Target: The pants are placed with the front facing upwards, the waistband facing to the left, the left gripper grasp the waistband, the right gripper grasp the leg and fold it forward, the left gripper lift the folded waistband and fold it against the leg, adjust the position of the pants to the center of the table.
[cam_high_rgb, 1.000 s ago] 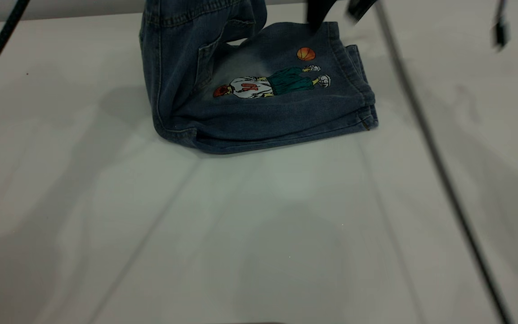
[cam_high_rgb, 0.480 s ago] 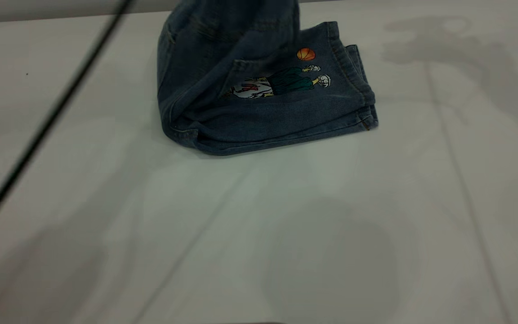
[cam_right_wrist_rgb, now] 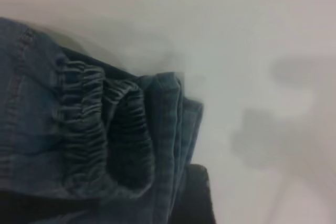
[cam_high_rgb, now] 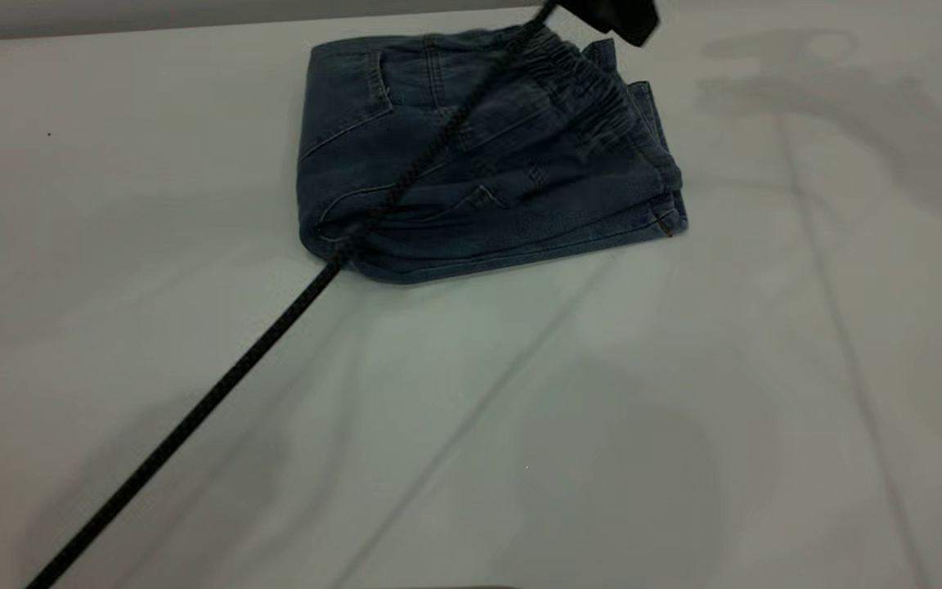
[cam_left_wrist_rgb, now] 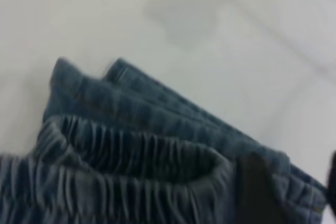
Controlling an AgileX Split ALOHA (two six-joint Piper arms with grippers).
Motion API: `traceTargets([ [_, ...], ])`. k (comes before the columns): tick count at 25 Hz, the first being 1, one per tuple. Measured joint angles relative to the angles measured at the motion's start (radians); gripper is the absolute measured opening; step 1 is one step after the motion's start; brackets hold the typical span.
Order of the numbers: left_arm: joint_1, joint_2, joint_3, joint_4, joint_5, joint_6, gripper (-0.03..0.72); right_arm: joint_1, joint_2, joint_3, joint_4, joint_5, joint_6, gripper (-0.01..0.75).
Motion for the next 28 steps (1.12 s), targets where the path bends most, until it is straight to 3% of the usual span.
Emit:
traceTargets([
  [3,-0.003,-0.009,-0.012,0.001,-0.008,-0.002,0.480,0.000,0.000,0.000,0.000,0.003,-0.005,0.542],
  [6,0.001,-0.043,-0.039,0.063,0.073,-0.055,0.557,0.000,0.000,0.000,0.006,0.003,-0.006,0.542],
  [11,0.031,-0.097,-0.100,0.396,0.272,-0.305,0.573,0.000,0.000,-0.001,0.061,0.005,-0.020,0.542],
  [15,0.055,-0.081,-0.108,0.630,0.353,-0.634,0.573,0.000,0.000,-0.002,0.103,0.008,-0.041,0.542],
  [18,0.057,-0.036,-0.108,0.660,0.344,-0.705,0.573,0.000,0.000,-0.002,0.124,0.010,-0.050,0.542],
  [28,0.054,0.140,-0.108,0.632,0.257,-0.692,0.573,0.000,0.000,-0.002,0.137,0.017,-0.069,0.542],
])
